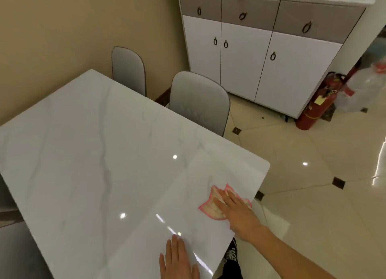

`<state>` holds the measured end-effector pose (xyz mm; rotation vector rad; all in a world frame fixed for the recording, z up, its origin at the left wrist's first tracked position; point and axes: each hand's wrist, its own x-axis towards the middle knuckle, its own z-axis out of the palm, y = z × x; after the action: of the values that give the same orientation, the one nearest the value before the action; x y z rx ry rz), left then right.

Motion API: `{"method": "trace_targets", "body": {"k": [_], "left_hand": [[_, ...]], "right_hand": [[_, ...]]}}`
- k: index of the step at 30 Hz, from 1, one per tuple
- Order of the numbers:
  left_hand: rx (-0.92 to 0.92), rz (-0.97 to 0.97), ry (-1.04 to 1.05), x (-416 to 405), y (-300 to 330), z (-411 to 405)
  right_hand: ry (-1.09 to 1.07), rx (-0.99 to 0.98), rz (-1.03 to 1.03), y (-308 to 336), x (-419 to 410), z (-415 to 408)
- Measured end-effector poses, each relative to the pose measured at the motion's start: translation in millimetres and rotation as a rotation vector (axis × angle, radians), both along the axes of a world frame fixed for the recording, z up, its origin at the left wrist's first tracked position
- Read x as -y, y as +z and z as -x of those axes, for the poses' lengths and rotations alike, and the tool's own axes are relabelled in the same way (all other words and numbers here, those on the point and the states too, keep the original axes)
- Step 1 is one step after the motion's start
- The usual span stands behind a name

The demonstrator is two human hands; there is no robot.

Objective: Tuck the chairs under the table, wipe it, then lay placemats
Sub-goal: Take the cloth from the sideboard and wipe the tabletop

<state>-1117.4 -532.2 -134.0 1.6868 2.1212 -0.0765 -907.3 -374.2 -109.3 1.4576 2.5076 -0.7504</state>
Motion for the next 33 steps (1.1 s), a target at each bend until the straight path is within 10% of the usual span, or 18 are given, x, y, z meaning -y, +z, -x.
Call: {"method": "trace_targets", "body": {"k": [15, 24, 33], "left_hand": [[-0.051, 0.14, 0.05, -239.1, 63.8, -122.0], [-0.102, 0.21, 0.302, -362.4, 97.1, -212.0], [-0.091, 0.191, 0.094, -516.7, 133.6, -342.7]], "right_hand": [[-0.064, 0.064, 0.152, 14.7, -201.5, -91.6], [-0.037, -0.272, 0.273, 52.4, -325.5, -155.8], [-0.244, -0.406, 0.142, 123.9, -459.8, -269.4]]}}
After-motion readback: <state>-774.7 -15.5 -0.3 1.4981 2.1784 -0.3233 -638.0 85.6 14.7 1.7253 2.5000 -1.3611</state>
